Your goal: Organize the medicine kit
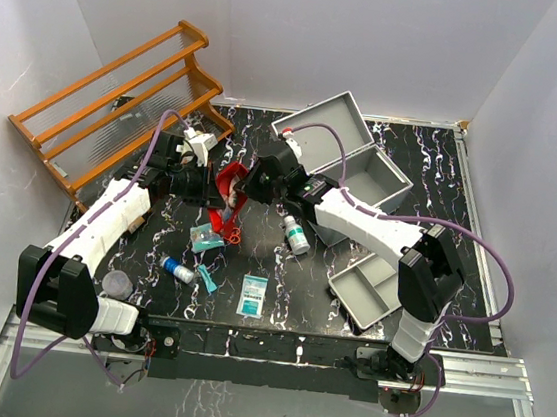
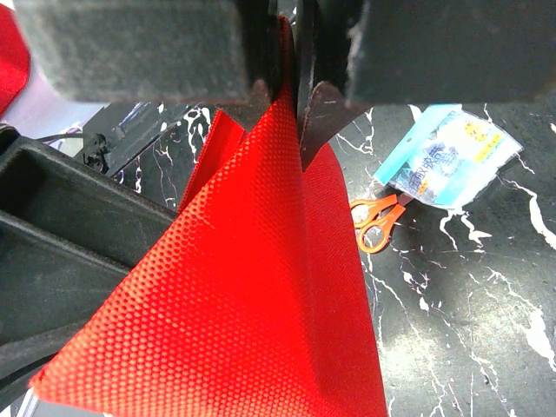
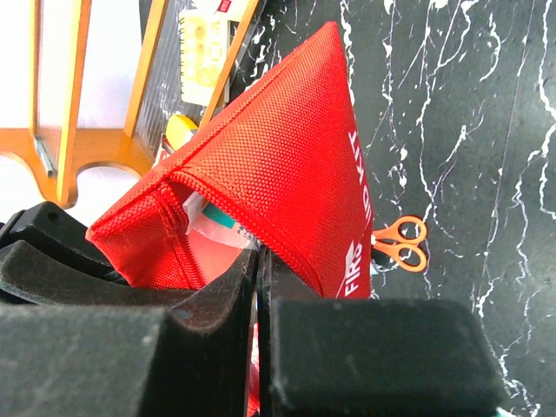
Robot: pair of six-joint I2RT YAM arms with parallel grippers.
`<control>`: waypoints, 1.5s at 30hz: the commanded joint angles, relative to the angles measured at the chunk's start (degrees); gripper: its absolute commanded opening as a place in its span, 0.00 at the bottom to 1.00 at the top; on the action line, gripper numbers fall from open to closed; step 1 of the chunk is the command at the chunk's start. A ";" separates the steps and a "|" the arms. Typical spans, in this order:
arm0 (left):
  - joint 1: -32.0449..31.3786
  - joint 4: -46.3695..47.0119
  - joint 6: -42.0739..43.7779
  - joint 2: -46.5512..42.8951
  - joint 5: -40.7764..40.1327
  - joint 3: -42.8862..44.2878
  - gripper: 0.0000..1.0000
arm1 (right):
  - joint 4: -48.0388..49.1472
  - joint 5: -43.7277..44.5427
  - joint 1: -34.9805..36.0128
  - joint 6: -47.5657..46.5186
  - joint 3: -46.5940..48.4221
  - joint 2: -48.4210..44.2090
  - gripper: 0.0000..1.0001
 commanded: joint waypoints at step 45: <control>-0.09 -1.98 -7.41 -0.51 -10.63 3.69 0.00 | 3.49 -4.29 -0.88 -21.78 -17.36 -20.07 0.50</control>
